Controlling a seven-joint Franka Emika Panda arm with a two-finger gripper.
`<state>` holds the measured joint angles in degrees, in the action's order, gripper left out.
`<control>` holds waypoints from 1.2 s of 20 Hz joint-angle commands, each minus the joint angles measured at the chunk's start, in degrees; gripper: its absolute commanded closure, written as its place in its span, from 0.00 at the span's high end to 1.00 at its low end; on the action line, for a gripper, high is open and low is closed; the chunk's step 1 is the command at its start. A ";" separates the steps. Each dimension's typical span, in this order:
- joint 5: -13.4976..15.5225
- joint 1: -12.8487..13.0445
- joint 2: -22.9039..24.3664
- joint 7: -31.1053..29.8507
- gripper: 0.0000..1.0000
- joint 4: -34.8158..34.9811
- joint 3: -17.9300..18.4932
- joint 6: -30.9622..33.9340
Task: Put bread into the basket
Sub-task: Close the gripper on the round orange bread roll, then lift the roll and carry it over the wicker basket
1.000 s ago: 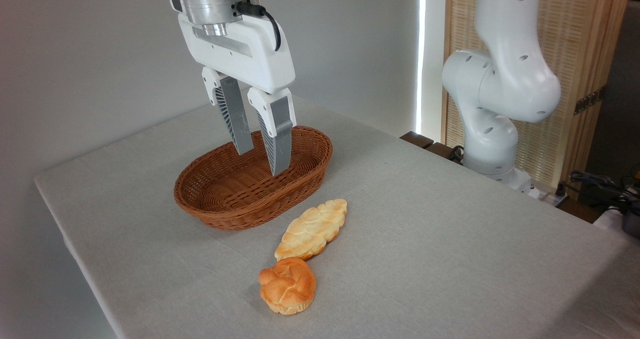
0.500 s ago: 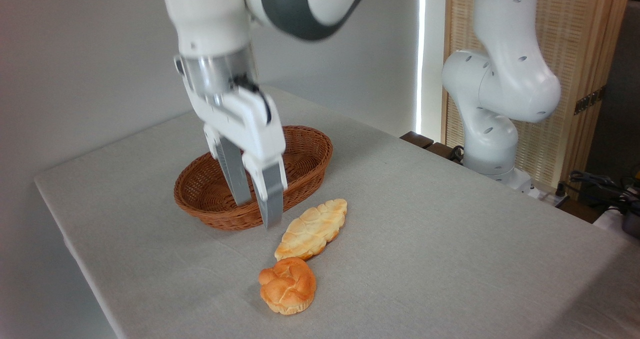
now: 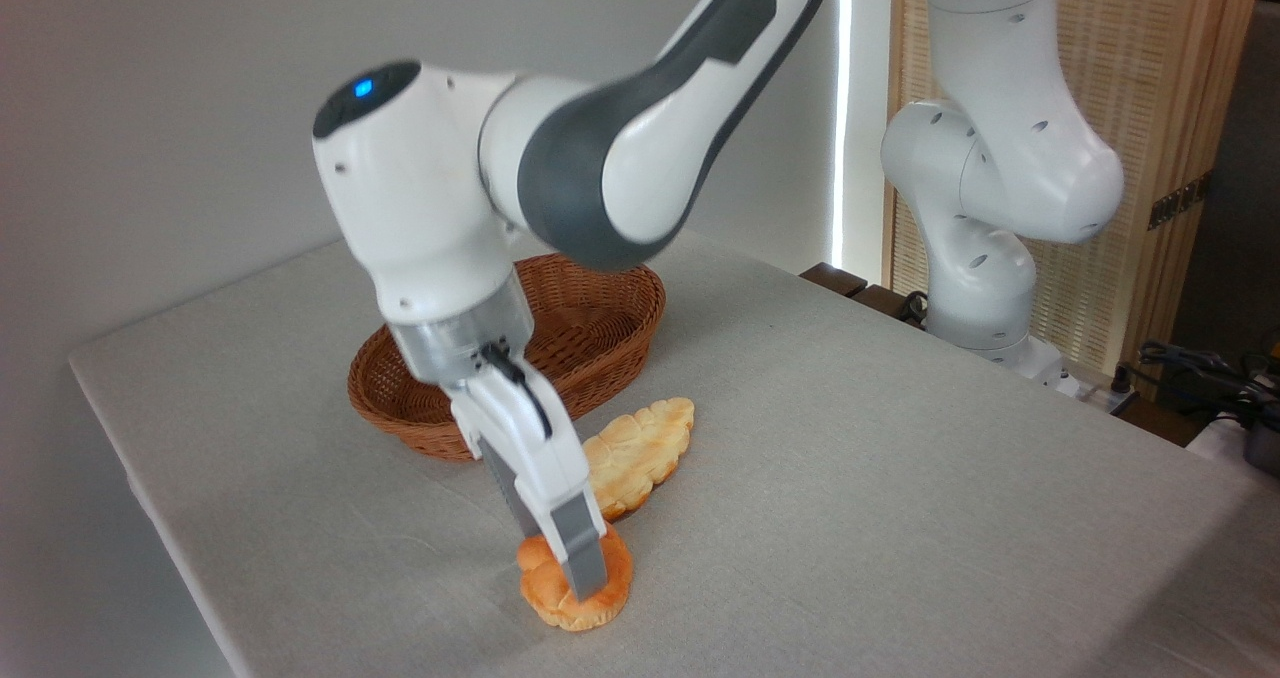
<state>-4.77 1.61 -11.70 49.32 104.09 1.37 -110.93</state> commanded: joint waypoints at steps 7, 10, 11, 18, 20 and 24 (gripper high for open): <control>-1.03 -1.43 -1.66 2.36 0.11 0.50 -1.90 -3.94; -1.03 -1.44 -1.57 2.36 0.00 0.42 -2.08 -3.50; -1.03 -1.44 -1.57 2.36 0.00 0.41 -2.08 -3.50; 0.28 -1.52 -0.34 -1.13 0.00 -3.26 -2.87 3.14; 0.90 -1.52 0.19 -3.95 0.00 -9.05 -3.04 12.79; 9.85 -1.44 3.16 -18.51 0.00 -14.18 -7.25 22.16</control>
<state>0.12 0.77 -11.06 40.69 92.81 -2.52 -93.36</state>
